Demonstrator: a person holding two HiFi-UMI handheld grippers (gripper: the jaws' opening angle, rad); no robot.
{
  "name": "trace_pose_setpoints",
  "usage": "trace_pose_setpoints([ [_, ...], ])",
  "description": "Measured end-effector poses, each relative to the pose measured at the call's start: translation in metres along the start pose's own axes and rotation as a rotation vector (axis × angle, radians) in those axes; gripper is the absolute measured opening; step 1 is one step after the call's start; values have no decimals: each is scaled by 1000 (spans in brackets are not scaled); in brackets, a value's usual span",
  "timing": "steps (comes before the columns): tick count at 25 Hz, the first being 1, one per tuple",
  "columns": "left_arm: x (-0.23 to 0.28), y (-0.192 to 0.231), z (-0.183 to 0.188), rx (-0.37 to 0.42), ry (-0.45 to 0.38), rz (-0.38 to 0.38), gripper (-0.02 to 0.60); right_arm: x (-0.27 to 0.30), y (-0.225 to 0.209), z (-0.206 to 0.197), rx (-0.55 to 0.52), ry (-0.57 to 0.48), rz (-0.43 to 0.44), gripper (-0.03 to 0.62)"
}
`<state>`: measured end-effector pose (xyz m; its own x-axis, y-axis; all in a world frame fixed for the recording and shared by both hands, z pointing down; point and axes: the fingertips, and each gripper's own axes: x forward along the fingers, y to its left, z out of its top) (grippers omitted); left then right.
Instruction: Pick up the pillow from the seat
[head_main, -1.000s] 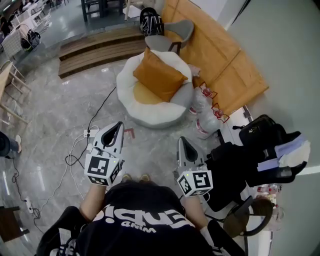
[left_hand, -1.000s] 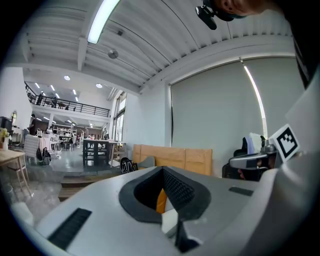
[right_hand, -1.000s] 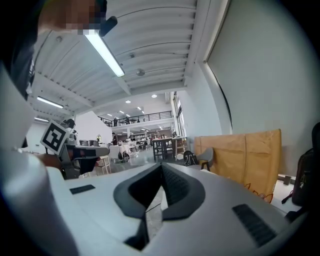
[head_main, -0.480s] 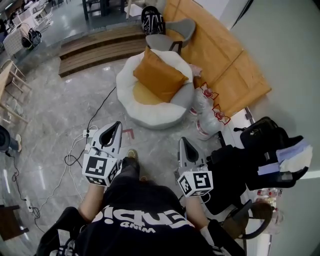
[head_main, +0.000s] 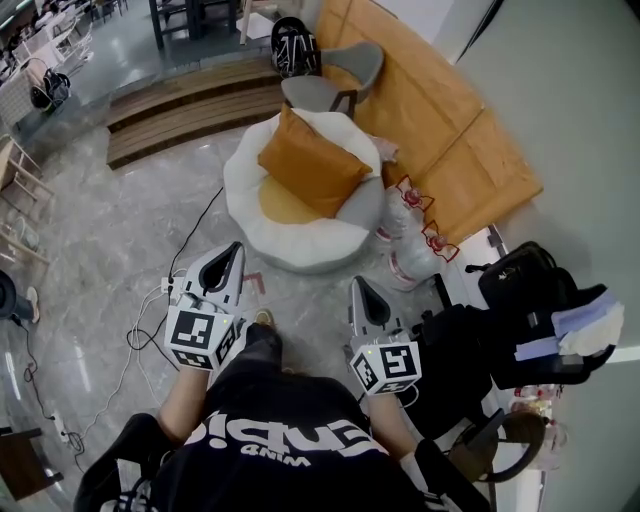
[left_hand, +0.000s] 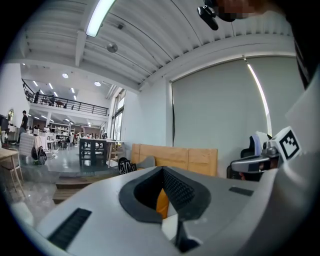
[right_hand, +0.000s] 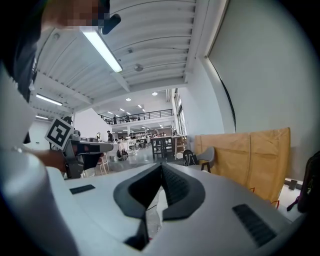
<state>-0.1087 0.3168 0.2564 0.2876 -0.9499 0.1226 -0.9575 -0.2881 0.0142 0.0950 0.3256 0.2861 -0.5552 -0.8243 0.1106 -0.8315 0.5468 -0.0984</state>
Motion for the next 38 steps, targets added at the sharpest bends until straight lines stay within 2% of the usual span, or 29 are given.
trace_pose_setpoints([
  [7,52,43,5,2,20,-12,9,67,-5,9,12,-5,9,21],
  [17,123,104,24,21,14,-91,9,148,-9,31,6,-26,-63,21],
  [23,152,117,20,9,25,-127,9,171,-27,33,4,-17,-116,21],
  [28,176,127,20,8,12,-127,9,191,-46,35,-2,-19,-132,21],
  [38,248,143,26,15,11,-92,9,256,-99,50,10,-32,-99,21],
])
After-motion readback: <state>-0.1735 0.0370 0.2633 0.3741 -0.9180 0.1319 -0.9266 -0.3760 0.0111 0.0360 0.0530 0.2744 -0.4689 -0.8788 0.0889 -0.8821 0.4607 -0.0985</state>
